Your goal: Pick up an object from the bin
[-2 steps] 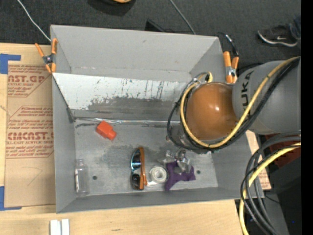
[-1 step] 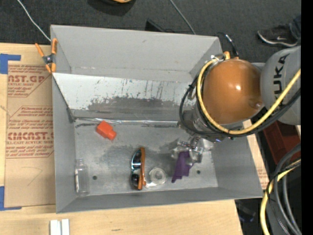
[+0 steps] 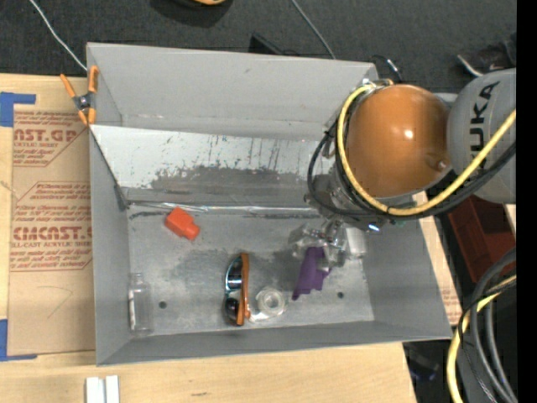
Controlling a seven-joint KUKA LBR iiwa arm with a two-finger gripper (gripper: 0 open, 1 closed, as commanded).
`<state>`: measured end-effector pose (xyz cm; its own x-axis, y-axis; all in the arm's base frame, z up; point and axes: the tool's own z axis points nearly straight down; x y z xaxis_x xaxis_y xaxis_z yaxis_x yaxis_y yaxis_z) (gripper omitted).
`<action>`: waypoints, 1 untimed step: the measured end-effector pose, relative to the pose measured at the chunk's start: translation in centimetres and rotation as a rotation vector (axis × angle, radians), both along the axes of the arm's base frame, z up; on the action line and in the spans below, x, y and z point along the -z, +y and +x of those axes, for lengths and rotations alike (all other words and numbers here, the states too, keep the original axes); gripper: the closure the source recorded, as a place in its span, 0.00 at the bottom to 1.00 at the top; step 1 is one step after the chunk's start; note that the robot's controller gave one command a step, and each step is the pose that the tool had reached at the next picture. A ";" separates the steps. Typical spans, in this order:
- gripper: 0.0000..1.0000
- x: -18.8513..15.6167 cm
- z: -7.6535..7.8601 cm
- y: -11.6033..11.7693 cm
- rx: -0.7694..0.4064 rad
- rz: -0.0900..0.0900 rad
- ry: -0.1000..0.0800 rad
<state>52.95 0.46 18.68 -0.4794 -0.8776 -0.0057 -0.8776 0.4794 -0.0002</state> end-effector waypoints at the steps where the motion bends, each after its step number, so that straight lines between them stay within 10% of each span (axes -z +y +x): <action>1: 1.00 2.6 -1.2 -0.8 -0.032 0.002 0.008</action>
Offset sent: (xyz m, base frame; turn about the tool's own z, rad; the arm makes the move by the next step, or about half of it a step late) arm 0.0089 -0.0087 0.1614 -0.0155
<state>51.71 -0.31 16.09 -0.4508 -0.8926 -0.0041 -0.8926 0.4508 0.0076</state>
